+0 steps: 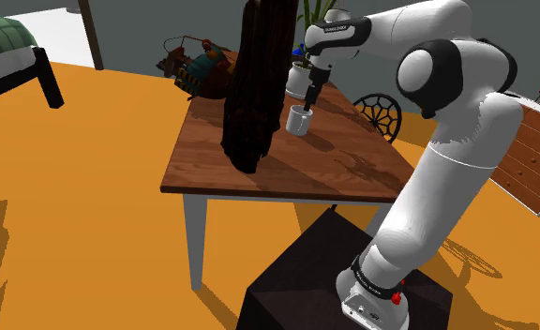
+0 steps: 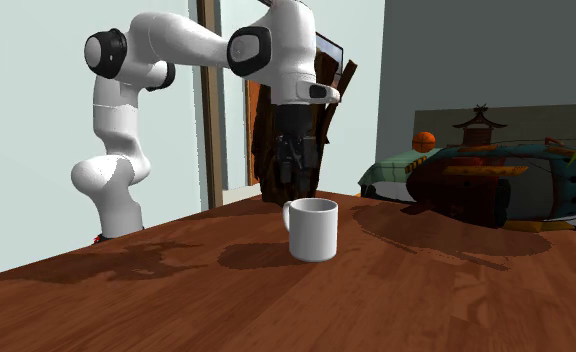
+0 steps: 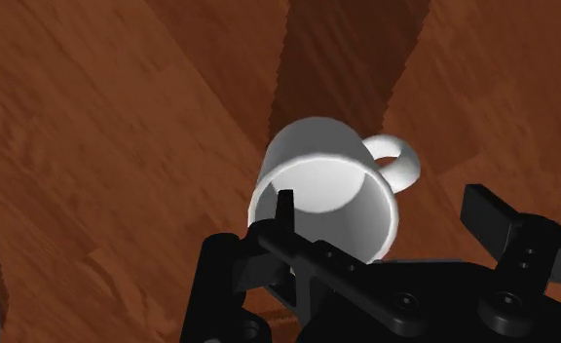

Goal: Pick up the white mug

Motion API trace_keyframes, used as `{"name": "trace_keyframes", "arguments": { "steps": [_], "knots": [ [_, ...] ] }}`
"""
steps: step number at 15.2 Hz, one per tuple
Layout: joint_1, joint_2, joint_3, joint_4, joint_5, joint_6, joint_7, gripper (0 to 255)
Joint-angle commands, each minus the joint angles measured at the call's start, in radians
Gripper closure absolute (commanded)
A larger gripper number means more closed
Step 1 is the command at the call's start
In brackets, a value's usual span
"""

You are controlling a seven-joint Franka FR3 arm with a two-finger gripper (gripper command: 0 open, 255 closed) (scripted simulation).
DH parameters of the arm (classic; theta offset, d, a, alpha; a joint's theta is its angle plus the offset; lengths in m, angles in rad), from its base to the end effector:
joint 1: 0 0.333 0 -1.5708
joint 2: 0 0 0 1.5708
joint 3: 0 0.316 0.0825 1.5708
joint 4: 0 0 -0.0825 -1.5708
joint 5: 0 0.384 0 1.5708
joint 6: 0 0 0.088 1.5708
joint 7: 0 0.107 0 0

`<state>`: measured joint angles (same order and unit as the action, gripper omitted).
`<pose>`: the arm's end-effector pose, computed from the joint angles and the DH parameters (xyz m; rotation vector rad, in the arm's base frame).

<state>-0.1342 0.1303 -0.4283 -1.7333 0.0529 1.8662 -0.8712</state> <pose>0.5162 -0.3075 0.5036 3.0950 0.4634 0.0140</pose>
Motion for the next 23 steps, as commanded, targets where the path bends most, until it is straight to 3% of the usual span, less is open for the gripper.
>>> {"name": "trace_keyframes", "arguments": {
  "steps": [1,5,15,16,23],
  "knots": [
    [-0.031,0.101,-0.009,0.101,0.053,-0.013,-0.054,0],
    [-0.109,0.287,-0.003,0.313,0.142,-0.063,-0.131,0],
    [-0.106,0.302,0.004,0.232,0.151,0.031,-0.141,0],
    [-0.107,0.305,0.005,0.235,0.152,0.03,-0.141,255],
    [-0.108,0.305,0.004,0.237,0.152,0.029,-0.142,255]
  ]
}}
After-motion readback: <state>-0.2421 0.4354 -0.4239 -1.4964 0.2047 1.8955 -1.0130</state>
